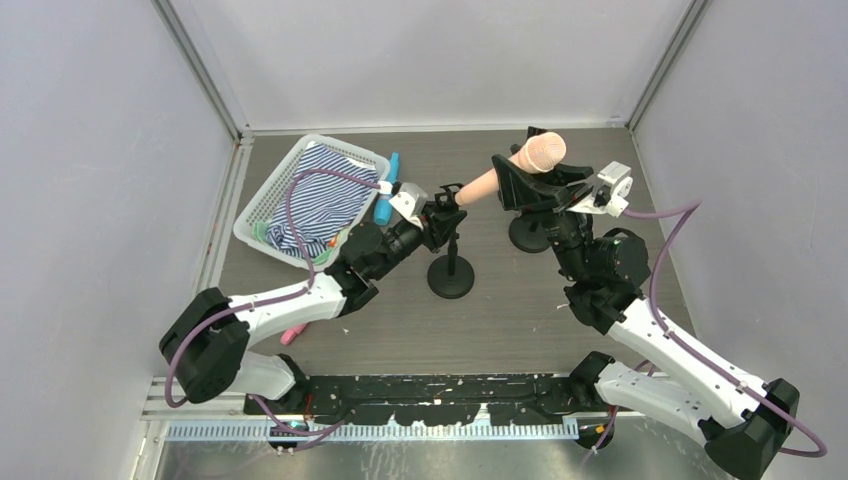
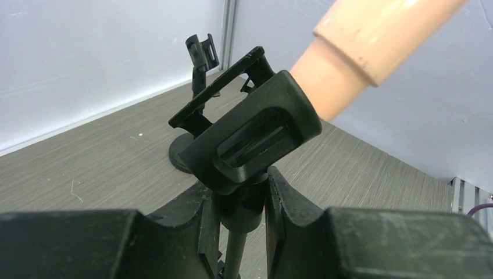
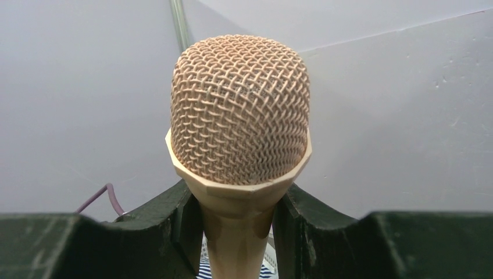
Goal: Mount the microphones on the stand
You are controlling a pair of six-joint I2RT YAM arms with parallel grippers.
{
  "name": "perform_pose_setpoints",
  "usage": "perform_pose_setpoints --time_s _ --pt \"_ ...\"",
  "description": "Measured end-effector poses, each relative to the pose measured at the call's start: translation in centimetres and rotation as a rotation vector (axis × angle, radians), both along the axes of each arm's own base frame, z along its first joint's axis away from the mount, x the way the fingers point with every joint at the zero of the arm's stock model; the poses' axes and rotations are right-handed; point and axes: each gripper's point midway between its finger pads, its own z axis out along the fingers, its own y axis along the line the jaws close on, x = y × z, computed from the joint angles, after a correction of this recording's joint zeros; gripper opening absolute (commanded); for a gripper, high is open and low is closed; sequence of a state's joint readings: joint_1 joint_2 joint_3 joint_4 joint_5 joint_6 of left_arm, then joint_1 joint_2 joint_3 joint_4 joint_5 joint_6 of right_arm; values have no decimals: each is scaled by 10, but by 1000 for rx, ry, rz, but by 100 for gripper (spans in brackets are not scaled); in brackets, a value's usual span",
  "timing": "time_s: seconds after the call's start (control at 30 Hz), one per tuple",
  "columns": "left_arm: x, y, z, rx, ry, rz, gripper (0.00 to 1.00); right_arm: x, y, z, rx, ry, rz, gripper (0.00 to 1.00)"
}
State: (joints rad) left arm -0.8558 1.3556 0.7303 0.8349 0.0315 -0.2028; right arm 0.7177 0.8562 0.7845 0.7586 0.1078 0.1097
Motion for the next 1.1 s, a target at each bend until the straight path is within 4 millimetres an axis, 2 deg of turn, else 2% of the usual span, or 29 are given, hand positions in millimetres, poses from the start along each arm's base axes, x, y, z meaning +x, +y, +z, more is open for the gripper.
perform_pose_setpoints --time_s 0.2,0.63,0.9,1.1 --pt "0 -3 0 -13 -2 -14 0 5 2 -17 -26 12 -14 1" --pt "0 -4 0 -22 1 -20 0 0 3 -21 -56 -1 -5 1" --pt "-1 -5 0 -7 -18 -19 0 -2 3 -40 -98 13 -6 1" --pt "-1 -5 0 -4 -23 -19 0 4 7 -48 -78 37 -1 1"
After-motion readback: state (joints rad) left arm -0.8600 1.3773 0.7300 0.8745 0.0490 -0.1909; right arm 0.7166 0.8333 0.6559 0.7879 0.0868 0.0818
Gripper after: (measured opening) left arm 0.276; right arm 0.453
